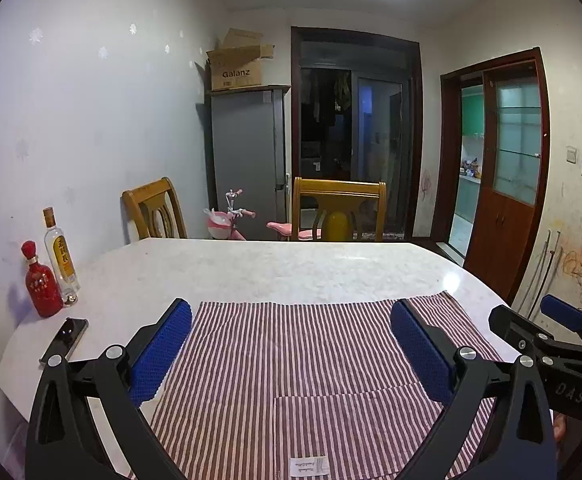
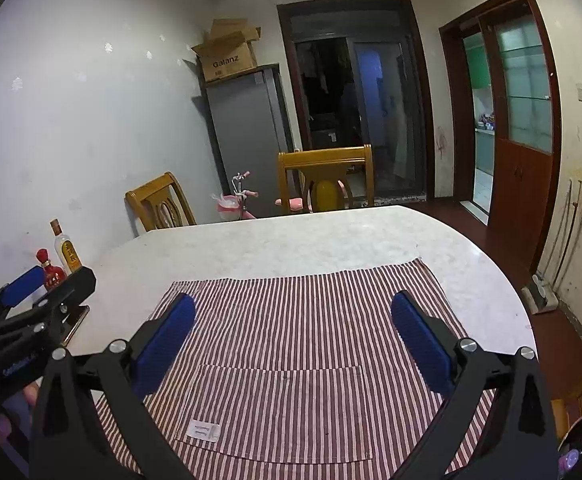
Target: Collect trash
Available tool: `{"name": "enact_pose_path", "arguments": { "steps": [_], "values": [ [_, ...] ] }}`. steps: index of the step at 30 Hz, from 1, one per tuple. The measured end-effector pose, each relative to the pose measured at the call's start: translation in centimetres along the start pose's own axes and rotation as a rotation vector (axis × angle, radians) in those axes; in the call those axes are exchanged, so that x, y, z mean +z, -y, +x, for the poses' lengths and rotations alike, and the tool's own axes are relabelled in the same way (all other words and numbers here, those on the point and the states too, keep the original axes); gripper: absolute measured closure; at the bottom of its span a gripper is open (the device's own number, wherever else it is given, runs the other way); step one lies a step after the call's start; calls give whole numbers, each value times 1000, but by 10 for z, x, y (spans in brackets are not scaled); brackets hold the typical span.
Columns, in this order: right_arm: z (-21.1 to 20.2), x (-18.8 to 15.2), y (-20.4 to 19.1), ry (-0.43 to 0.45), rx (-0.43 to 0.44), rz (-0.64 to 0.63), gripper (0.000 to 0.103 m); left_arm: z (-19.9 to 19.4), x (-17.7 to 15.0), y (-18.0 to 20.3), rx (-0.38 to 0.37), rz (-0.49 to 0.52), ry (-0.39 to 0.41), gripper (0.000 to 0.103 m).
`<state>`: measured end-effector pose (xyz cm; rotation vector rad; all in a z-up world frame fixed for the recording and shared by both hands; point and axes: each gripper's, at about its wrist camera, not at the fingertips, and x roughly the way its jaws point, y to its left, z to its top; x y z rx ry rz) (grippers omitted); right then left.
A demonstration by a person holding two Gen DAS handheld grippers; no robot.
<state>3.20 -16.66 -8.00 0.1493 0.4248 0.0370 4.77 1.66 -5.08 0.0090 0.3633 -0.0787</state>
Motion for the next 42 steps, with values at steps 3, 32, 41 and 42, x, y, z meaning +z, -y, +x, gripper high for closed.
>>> {"name": "enact_pose_path", "arguments": {
  "steps": [3,32,41,42],
  "values": [
    [0,0,-1,2,2,2,5,-1,0,-1,-1,0,1,6],
    [-1,-2,-6,-2,13,9,5,-8,3,1,0,-5,-2,6],
    [-1,-3,-7,-5,15,9,5,-7,1,1,-1,-5,-7,6],
    [-1,-3,-8,-6,14,9,5,-6,0,1,0,-5,-8,6]
  ]
}}
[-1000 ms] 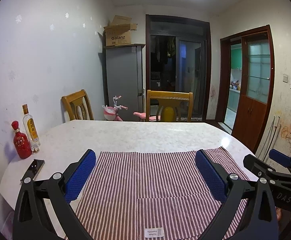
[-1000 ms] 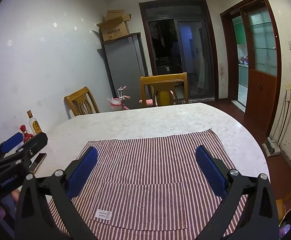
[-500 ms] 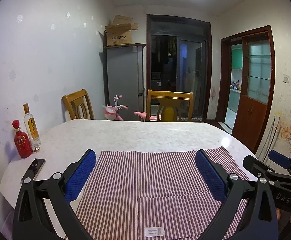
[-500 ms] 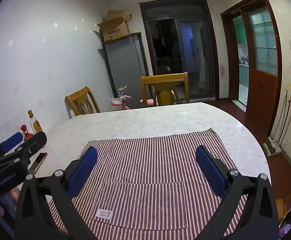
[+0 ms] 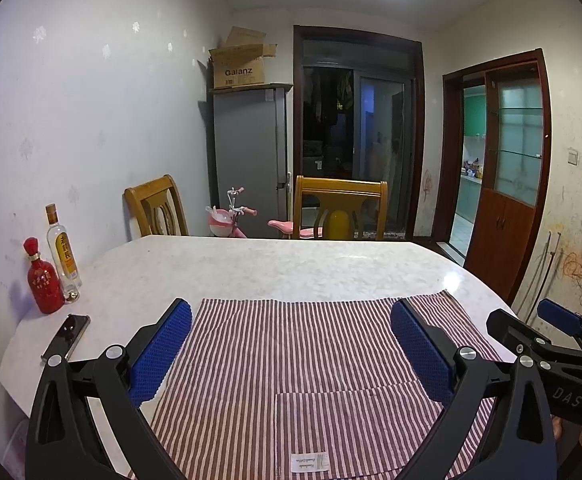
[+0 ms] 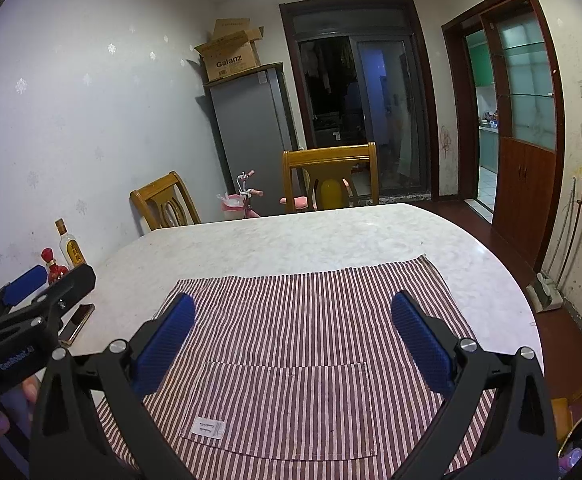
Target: Collect trash
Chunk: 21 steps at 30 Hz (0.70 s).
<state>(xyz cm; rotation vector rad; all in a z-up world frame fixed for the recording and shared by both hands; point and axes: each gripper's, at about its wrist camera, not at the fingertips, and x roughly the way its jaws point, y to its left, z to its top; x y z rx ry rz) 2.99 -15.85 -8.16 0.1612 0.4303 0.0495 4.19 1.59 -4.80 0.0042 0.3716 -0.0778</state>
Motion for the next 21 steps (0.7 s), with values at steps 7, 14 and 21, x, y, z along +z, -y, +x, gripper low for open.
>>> {"name": "enact_pose_path", "arguments": {
  "steps": [7,14,21],
  "values": [
    [0,0,0,-2,2,2,5,3,-1,1,-1,3,-8,6],
    [1,1,1,-5,1,4,5,5,0,3,-2,3,-11,6],
    [2,1,0,-11,2,3,5,7,-1,2,-3,4,-15,6]
  ]
}}
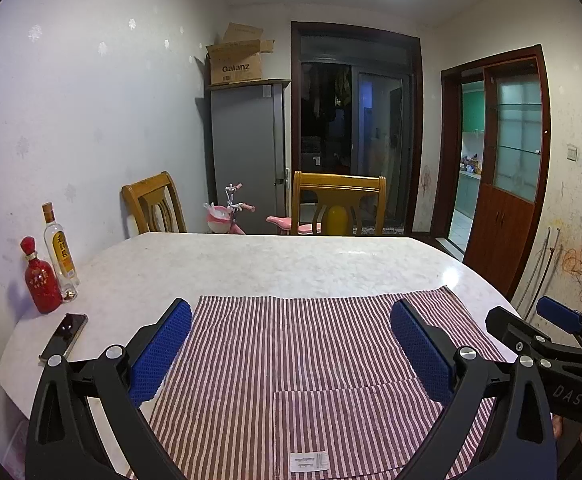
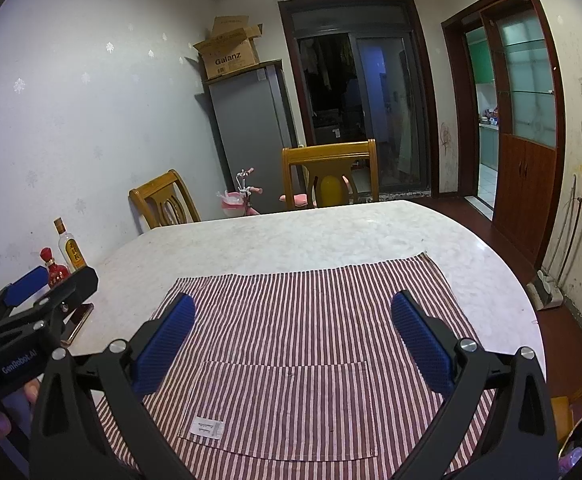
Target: Collect trash
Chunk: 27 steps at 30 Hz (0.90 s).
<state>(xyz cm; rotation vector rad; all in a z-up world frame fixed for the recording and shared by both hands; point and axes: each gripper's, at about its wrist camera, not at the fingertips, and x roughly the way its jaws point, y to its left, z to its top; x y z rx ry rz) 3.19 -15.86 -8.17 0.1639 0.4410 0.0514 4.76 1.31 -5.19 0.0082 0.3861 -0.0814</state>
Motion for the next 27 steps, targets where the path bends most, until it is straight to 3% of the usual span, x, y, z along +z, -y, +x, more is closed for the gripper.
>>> {"name": "enact_pose_path", "arguments": {
  "steps": [27],
  "values": [
    [3,1,3,-4,2,3,5,7,0,-4,-14,7,-3,6]
  ]
}}
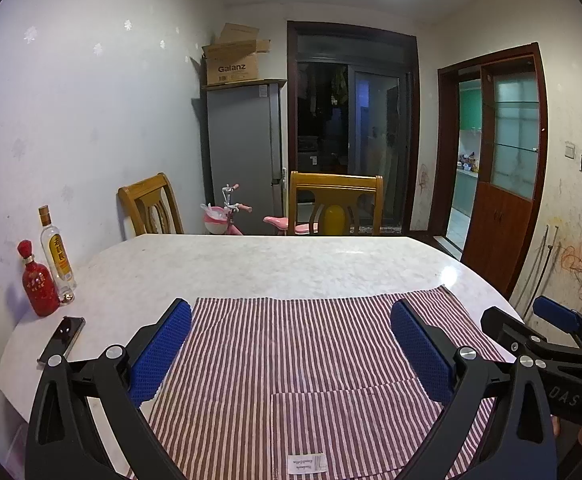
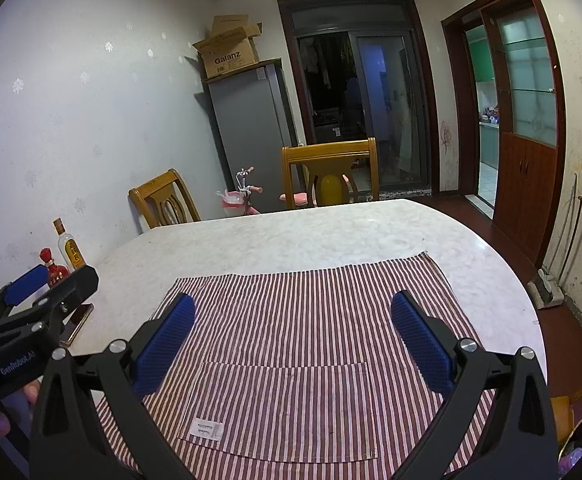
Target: Collect trash
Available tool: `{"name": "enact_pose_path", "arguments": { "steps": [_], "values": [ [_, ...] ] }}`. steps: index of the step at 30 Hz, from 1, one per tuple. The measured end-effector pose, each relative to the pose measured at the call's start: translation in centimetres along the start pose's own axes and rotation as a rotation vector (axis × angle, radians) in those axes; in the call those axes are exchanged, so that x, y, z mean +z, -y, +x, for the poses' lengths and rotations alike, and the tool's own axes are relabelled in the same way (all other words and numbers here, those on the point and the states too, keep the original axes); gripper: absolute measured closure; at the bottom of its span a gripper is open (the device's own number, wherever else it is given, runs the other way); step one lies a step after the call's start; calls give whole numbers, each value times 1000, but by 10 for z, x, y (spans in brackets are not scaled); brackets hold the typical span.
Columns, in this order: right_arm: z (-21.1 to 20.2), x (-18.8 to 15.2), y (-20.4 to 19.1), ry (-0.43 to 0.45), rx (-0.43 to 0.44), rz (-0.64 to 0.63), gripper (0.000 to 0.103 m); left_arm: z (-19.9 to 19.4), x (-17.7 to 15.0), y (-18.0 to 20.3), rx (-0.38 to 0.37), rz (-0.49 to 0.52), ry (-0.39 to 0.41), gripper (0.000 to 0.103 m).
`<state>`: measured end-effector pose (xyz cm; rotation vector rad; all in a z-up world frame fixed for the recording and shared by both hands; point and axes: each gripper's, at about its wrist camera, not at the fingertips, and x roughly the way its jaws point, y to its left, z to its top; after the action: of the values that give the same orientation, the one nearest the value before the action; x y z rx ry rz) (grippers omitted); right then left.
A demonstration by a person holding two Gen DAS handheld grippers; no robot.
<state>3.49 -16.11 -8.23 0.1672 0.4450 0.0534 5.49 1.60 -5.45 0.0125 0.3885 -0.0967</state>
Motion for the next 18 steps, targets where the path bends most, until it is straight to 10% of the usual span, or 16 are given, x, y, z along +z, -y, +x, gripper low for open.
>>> {"name": "enact_pose_path", "arguments": {
  "steps": [18],
  "values": [
    [2,-1,-2,-4,0,-3,5,2,1,-4,-27,0,-2,6]
  ]
}}
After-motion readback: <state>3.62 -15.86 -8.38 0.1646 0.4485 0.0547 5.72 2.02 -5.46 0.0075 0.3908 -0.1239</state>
